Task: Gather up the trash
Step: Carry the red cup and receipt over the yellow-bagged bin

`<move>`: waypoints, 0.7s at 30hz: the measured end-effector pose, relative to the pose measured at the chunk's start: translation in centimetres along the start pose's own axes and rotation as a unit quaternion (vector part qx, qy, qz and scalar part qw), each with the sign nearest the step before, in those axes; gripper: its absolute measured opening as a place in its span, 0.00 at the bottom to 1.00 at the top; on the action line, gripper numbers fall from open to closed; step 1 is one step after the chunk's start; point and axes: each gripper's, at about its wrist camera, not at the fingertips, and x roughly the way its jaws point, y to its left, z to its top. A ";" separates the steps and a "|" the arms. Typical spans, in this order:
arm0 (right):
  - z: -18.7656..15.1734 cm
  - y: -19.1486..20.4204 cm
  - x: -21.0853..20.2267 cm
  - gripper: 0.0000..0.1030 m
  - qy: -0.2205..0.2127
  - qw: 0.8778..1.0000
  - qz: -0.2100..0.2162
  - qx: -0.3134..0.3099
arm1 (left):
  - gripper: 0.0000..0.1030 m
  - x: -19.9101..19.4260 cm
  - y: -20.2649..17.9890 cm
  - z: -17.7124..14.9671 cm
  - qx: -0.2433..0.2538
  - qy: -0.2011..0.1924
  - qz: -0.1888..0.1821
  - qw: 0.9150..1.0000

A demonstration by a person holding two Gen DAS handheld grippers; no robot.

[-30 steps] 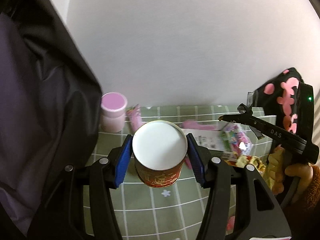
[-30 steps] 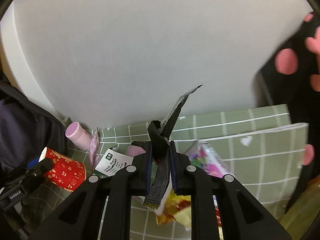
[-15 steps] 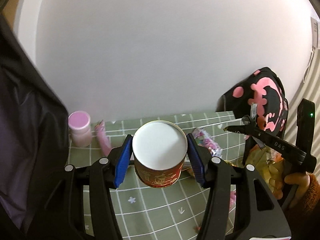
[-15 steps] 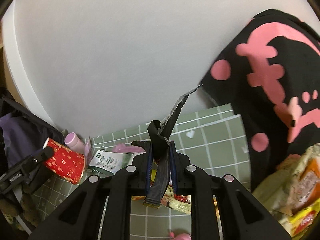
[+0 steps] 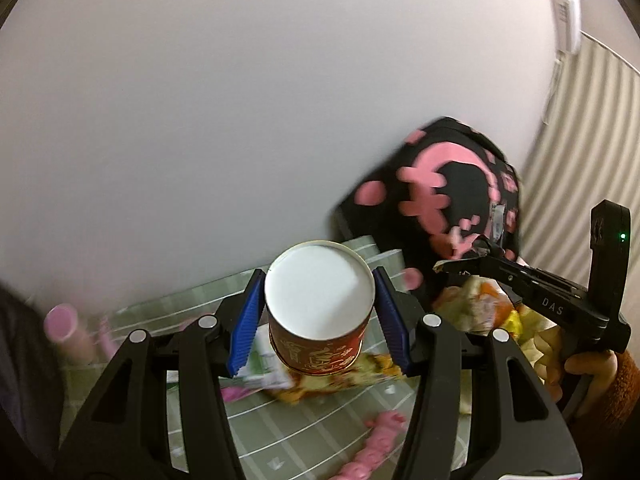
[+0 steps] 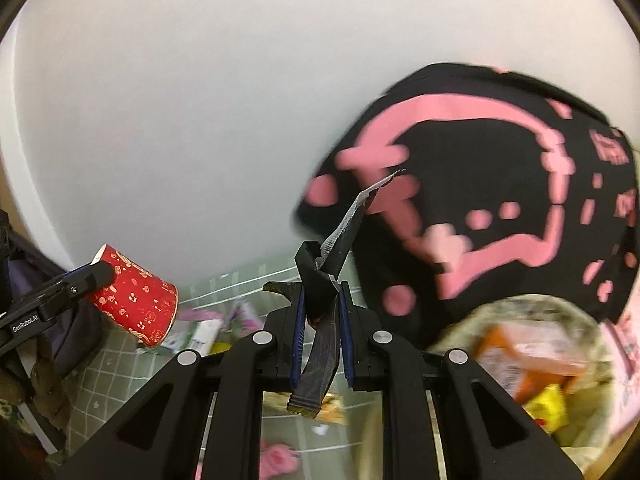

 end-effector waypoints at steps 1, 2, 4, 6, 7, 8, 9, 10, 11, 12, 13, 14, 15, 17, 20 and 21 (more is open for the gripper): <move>0.0 -0.9 -0.6 0.16 -0.003 1.000 -0.009 0.005 | 0.49 0.4 -0.6 0.2 0.005 0.001 -0.008 1.000; 0.0 -1.6 -1.3 0.16 -0.006 1.000 -0.019 0.009 | 0.49 1.0 -1.7 0.6 0.014 0.003 -0.021 1.000; -0.1 -3.2 -2.4 0.16 -0.012 0.999 -0.044 0.013 | 0.49 1.8 -3.2 1.1 0.026 0.005 -0.038 0.999; -0.2 -4.5 -3.2 0.16 -0.015 0.998 -0.061 0.019 | 0.49 2.7 -5.1 1.5 0.041 0.007 -0.061 0.997; -0.2 -5.3 -3.6 0.16 -0.017 0.997 -0.070 0.024 | 0.49 3.2 -6.3 1.8 0.049 0.008 -0.074 0.996; -0.4 -6.3 -4.3 0.16 -0.019 0.996 -0.082 0.031 | 0.49 3.5 -7.0 2.0 0.054 0.009 -0.083 0.995; -0.5 -6.8 -4.7 0.16 -0.020 0.995 -0.088 0.034 | 0.49 3.8 -7.8 2.1 0.060 0.009 -0.094 0.994; -0.6 -7.4 -5.1 0.16 -0.021 0.994 -0.096 0.038 | 0.49 4.1 -8.9 2.3 0.067 0.010 -0.107 0.992; -0.8 -8.2 -5.7 0.16 -0.022 0.993 -0.106 0.044 | 0.49 4.5 -9.8 2.4 0.073 0.011 -0.117 0.990; -1.1 -8.9 -6.2 0.16 -0.023 0.992 -0.115 0.049 | 0.50 4.8 -10.7 2.5 0.079 0.012 -0.126 0.989; -1.3 -9.6 -6.6 0.16 -0.024 0.991 -0.123 0.054 | 0.50 5.2 -11.6 2.6 0.085 0.014 -0.136 0.987; -1.5 -10.2 -6.8 0.16 -0.024 0.990 -0.129 0.057 | 0.50 5.3 -12.3 2.7 0.090 0.014 -0.143 0.986; -1.7 -10.9 -7.2 0.16 -0.025 0.988 -0.137 0.063 | 0.50 5.5 -13.0 2.7 0.096 0.015 -0.150 0.984; -2.0 -12.1 -7.8 0.16 -0.026 0.986 -0.150 0.075 | 0.50 6.0 -14.5 2.7 0.106 0.019 -0.163 0.981; -2.3 -13.6 -9.0 0.16 -0.033 0.981 -0.169 0.089 | 0.50 6.7 -16.0 2.8 0.110 0.027 -0.181 0.977; -2.4 -14.1 -9.5 0.16 -0.036 0.979 -0.176 0.093 | 0.50 6.9 -16.4 2.8 0.109 0.030 -0.187 0.976</move>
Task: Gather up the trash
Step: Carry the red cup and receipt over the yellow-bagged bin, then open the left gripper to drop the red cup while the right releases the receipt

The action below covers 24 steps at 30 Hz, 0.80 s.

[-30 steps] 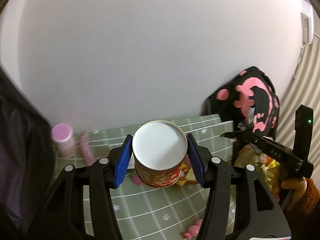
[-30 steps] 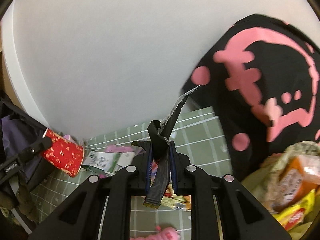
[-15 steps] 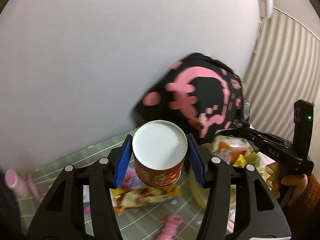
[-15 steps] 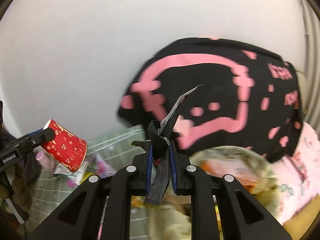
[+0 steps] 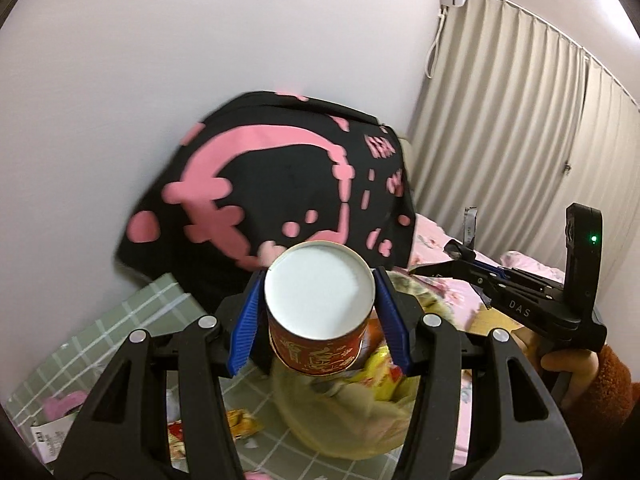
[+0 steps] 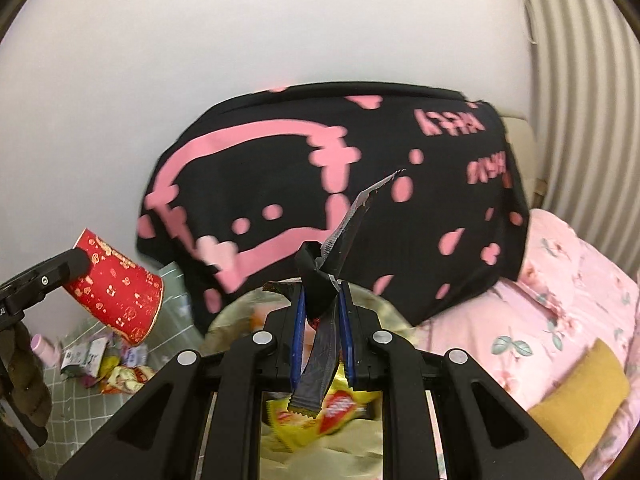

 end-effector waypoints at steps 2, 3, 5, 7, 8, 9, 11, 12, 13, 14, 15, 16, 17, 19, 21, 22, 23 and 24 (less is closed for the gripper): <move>0.0 -1.1 -0.6 0.16 -0.004 1.000 -0.010 0.007 | 0.50 0.8 -0.6 0.2 -0.001 0.006 -0.013 1.000; 0.0 -1.5 -0.9 0.16 -0.006 1.000 -0.015 0.009 | 0.50 1.3 -0.9 0.2 -0.001 0.009 -0.019 1.000; 0.1 -2.4 -1.1 0.16 -0.009 1.000 -0.022 0.014 | 0.50 2.3 -1.6 0.2 0.001 0.018 -0.031 0.999; -0.1 -3.4 -1.2 0.16 -0.010 0.999 -0.029 0.021 | 0.50 3.4 -2.3 0.1 0.003 0.028 -0.038 0.999; -0.1 -3.7 -1.2 0.16 -0.010 0.999 -0.032 0.024 | 0.50 4.2 -2.7 0.0 0.005 0.037 -0.041 0.998; -0.2 -4.2 -1.2 0.16 -0.010 0.999 -0.034 0.028 | 0.50 5.1 -3.2 -0.2 0.009 0.047 -0.042 0.998; -0.2 -4.9 -1.1 0.16 -0.009 0.999 -0.038 0.033 | 0.50 6.7 -4.1 -0.8 0.017 0.068 -0.041 0.997; -0.3 -5.3 -1.1 0.16 -0.008 0.999 -0.040 0.036 | 0.50 7.5 -4.4 -1.1 0.022 0.080 -0.041 0.996; -0.4 -5.6 -1.1 0.16 -0.008 0.998 -0.043 0.038 | 0.50 8.3 -4.8 -1.5 0.026 0.090 -0.041 0.995; -0.5 -5.9 -1.1 0.16 -0.007 0.998 -0.045 0.040 | 0.50 9.2 -5.1 -2.0 0.029 0.104 -0.043 0.993; -0.6 -6.3 -1.0 0.16 -0.005 0.998 -0.048 0.043 | 0.50 9.9 -5.4 -2.3 0.031 0.114 -0.044 0.992; -0.7 -6.6 -0.9 0.16 -0.004 0.998 -0.049 0.046 | 0.50 10.5 -5.5 -2.7 0.032 0.121 -0.046 0.991; -0.8 -6.9 -0.8 0.16 -0.001 0.998 -0.052 0.048 | 0.50 11.4 -5.8 -3.1 0.033 0.133 -0.048 0.989; -1.0 -7.4 -0.6 0.16 0.003 0.997 -0.055 0.049 | 0.50 12.3 -6.1 -3.7 0.031 0.146 -0.054 0.987; -1.1 -7.8 -0.4 0.16 0.006 0.997 -0.058 0.051 | 0.50 13.3 -6.4 -4.2 0.030 0.158 -0.063 0.985; -1.2 -8.0 -0.4 0.16 0.008 0.997 -0.059 0.052 | 0.51 13.6 -6.5 -4.4 0.028 0.162 -0.069 0.984; -1.2 -8.1 -0.3 0.16 0.009 0.997 -0.060 0.052 | 0.56 13.6 -6.4 -4.5 0.024 0.163 -0.073 0.984; -1.2 -8.1 -0.2 0.16 0.010 0.997 -0.060 0.053 | 0.62 13.6 -6.3 -4.5 0.022 0.162 -0.075 0.984</move>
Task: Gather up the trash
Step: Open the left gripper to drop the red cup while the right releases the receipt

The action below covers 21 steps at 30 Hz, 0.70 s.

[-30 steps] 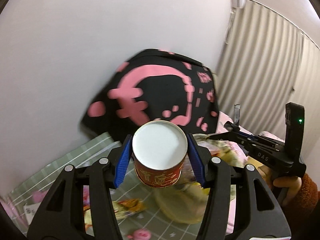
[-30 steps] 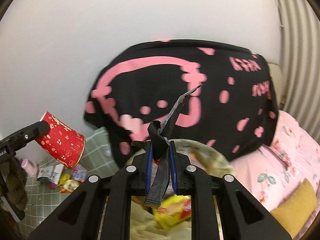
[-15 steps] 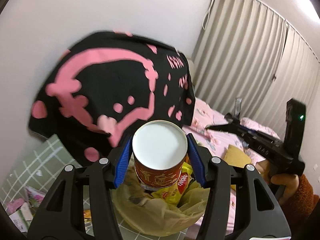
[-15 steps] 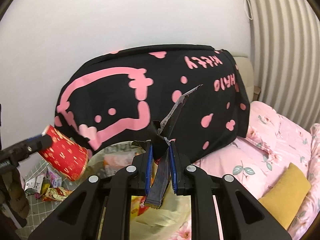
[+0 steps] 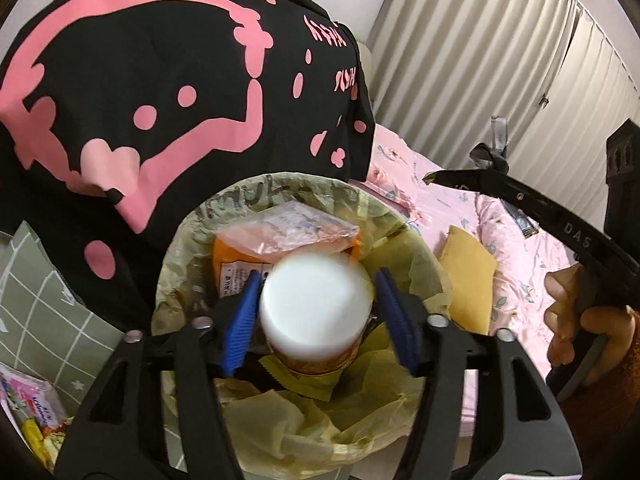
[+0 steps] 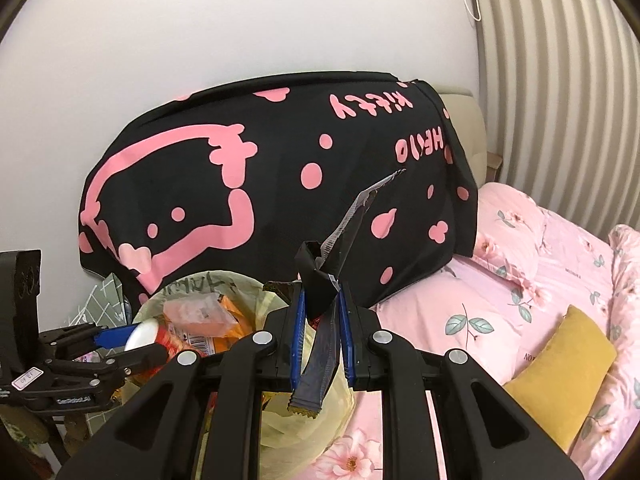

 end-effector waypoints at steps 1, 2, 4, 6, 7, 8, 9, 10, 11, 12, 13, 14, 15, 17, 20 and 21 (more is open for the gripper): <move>0.0 0.0 0.1 0.16 0.000 1.000 0.000 0.000 | 0.63 -0.2 0.2 0.0 -0.004 -0.004 -0.002 1.000; 0.0 0.1 0.2 0.16 0.001 1.000 0.001 0.001 | 0.65 -0.6 0.3 0.1 -0.007 -0.009 -0.003 1.000; 0.1 0.5 0.4 0.16 0.003 1.000 0.008 0.001 | 0.66 -1.2 0.6 0.3 -0.010 -0.018 0.005 1.000; 0.1 1.1 0.7 0.16 0.005 1.000 0.018 -0.001 | 0.66 -2.1 1.2 0.5 -0.018 -0.031 0.018 0.999; 0.1 1.4 0.7 0.16 0.005 1.000 0.023 -0.003 | 0.66 -2.7 1.6 0.4 -0.023 -0.036 0.022 0.999; 0.0 2.0 0.8 0.16 0.006 0.999 0.031 -0.008 | 0.66 -3.4 2.1 0.3 -0.029 -0.042 0.029 0.998; 0.0 2.8 0.9 0.16 0.008 0.999 0.040 -0.014 | 0.66 -3.9 2.5 0.2 -0.033 -0.046 0.036 0.998; -0.1 3.5 1.0 0.16 0.010 0.999 0.050 -0.020 | 0.66 -4.7 3.0 -0.1 -0.037 -0.052 0.047 0.997; -0.3 4.3 1.1 0.16 0.012 0.998 0.058 -0.025 | 0.66 -5.1 3.3 -0.2 -0.038 -0.055 0.054 0.996; -0.4 5.0 1.2 0.16 0.014 0.997 0.066 -0.030 | 0.66 -5.8 3.6 -0.5 -0.040 -0.060 0.063 0.995; -0.6 5.5 1.2 0.16 0.016 0.997 0.073 -0.034 | 0.66 -6.5 4.1 -0.9 -0.043 -0.065 0.075 0.994; -0.8 6.3 1.4 0.16 0.020 0.996 0.083 -0.038 | 0.66 -7.0 4.5 -1.2 -0.046 -0.068 0.082 0.993; -1.0 7.1 1.5 0.16 0.024 0.995 0.092 -0.042 | 0.66 -7.6 5.0 -1.6 -0.052 -0.073 0.089 0.992; -1.4 8.3 1.7 0.16 0.031 0.992 0.107 -0.049 | 0.66 -8.7 6.0 -2.3 -0.066 -0.080 0.102 0.989; -2.2 10.0 2.5 0.16 0.046 0.990 0.122 -0.061 | 0.66 -10.3 7.6 -3.8 -0.089 -0.084 0.123 0.985; -2.4 10.3 2.8 0.16 0.050 0.989 0.122 -0.063 | 0.66 -10.7 7.9 -4.1 -0.093 -0.084 0.128 0.984</move>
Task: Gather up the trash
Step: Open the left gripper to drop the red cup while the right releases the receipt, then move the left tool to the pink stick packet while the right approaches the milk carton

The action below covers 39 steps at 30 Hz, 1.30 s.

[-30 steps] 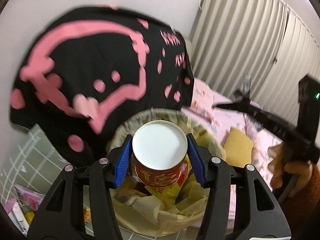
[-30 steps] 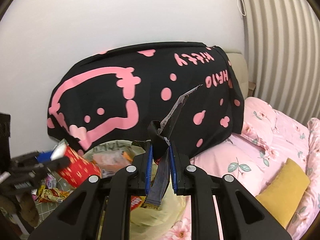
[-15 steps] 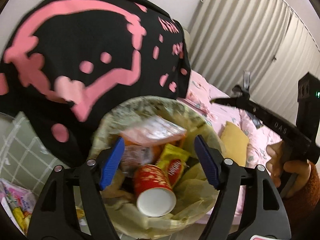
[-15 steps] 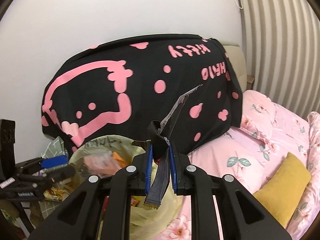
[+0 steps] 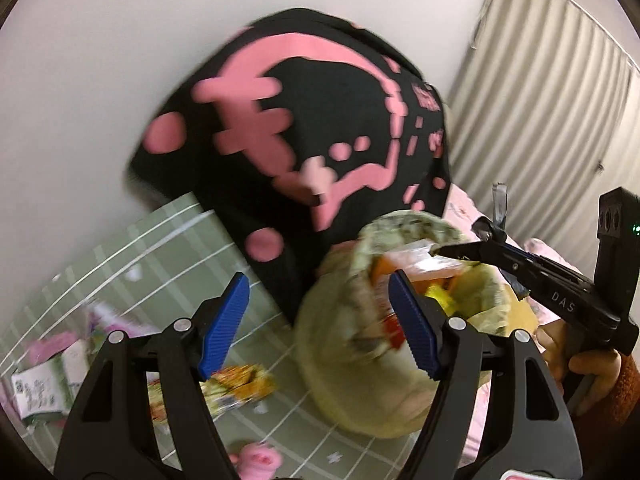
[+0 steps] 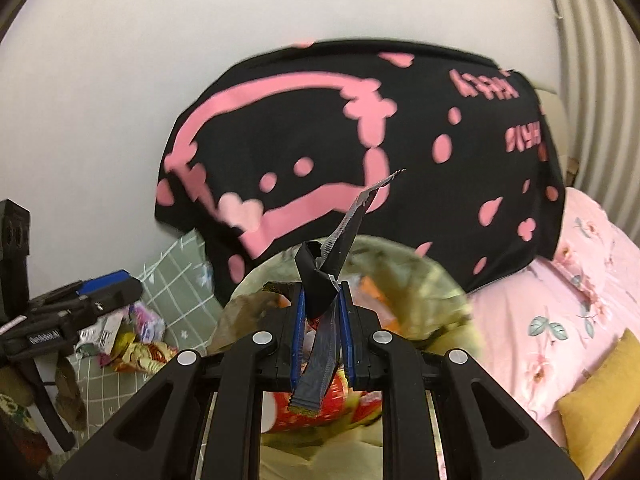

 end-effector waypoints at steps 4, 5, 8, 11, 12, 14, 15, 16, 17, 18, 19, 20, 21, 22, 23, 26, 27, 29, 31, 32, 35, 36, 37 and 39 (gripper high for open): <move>-0.9 0.7 2.1 0.16 0.029 1.000 0.005 0.002 | 0.66 -1.5 2.7 -0.8 -0.023 -0.004 0.026 0.999; -1.1 0.9 2.7 0.16 0.036 0.999 0.000 -0.003 | 0.66 -1.8 3.3 -1.0 -0.030 -0.007 0.029 0.999; -1.7 1.3 3.9 0.16 0.054 0.998 -0.008 -0.007 | 0.66 -2.6 5.1 -1.7 -0.053 -0.011 0.040 0.998; -2.0 1.7 4.9 0.29 0.073 0.996 -0.037 -0.018 | 0.66 -3.3 6.6 -2.6 -0.065 -0.012 0.053 0.996; -2.2 1.7 4.9 0.37 0.076 0.996 -0.042 -0.020 | 0.66 -3.5 7.1 -3.0 -0.070 -0.013 0.058 0.996; -2.3 1.7 5.0 0.40 0.079 0.995 -0.048 -0.022 | 0.66 -4.1 8.2 -3.7 -0.084 -0.015 0.068 0.994; -2.4 1.8 5.0 0.41 0.081 0.995 -0.052 -0.024 | 0.66 -4.4 8.9 -4.0 -0.092 -0.016 0.072 0.993; -2.4 1.8 4.9 0.41 0.080 0.995 -0.055 -0.026 | 0.66 -4.7 9.3 -4.3 -0.098 -0.017 0.075 0.992; -2.3 1.9 4.7 0.41 0.077 0.995 -0.058 -0.029 | 0.66 -5.1 10.1 -4.7 -0.107 -0.018 0.083 0.991; -2.2 2.0 4.4 0.41 0.073 0.995 -0.059 -0.032 | 0.66 -5.3 10.5 -5.0 -0.112 -0.019 0.089 0.990; -2.1 2.1 4.2 0.41 0.069 0.995 -0.060 -0.035 | 0.66 -5.6 11.0 -5.4 -0.118 -0.020 0.096 0.988; -1.9 2.3 3.8 0.41 0.062 0.995 -0.062 -0.039 | 0.66 -5.9 11.8 -5.8 -0.127 -0.021 0.105 0.986; -1.7 2.6 3.6 0.41 0.056 0.996 -0.062 -0.041 | 0.66 -6.2 12.5 -6.3 -0.136 -0.022 0.114 0.984; -1.5 2.8 3.3 0.41 0.052 0.996 -0.061 -0.042 | 0.66 -6.5 13.1 -6.6 -0.142 -0.023 0.121 0.982; -1.2 3.1 3.0 0.41 0.045 0.996 -0.058 -0.043 | 0.66 -6.9 13.9 -7.2 -0.152 -0.025 0.132 0.979; -0.5 4.4 2.4 0.41 0.026 0.997 -0.044 -0.049 | 0.66 -7.8 15.8 -8.5 -0.172 -0.028 0.160 0.972; -0.3 4.9 2.3 0.41 0.022 0.998 -0.039 -0.053 | 0.66 -8.0 16.4 -9.0 -0.178 -0.028 0.169 0.969; 0.0 6.0 2.2 0.41 0.017 0.998 -0.028 -0.058 | 0.66 -8.7 17.6 -10.0 -0.193 -0.033 0.187 0.963; 0.3 7.3 2.3 0.41 0.013 0.998 -0.015 -0.062 | 0.66 -9.5 18.6 -11.0 -0.207 -0.041 0.203 0.956; 0.4 8.1 2.5 0.41 0.011 0.998 -0.007 -0.065 | 0.66 -10.0 19.1 -11.7 -0.214 -0.046 0.213 0.952; 0.4 10.5 3.2 0.41 0.013 0.997 0.018 -0.076 | 0.66 -11.5 20.4 -13.5 -0.231 -0.061 0.241 0.941; 0.4 11.3 3.5 0.41 0.015 0.996 0.026 -0.082 | 0.66 -12.0 20.7 -14.0 -0.237 -0.065 0.248 0.937; 0.3 12.2 3.7 0.41 0.017 0.995 0.033 -0.088 | 0.66 -12.5 21.2 -14.5 -0.248 -0.069 0.253 0.933; 0.0 14.1 4.4 0.41 0.023 0.993 0.052 -0.102 | 0.66 -13.8 22.7 -15.9 -0.284 -0.081 0.257 0.920</move>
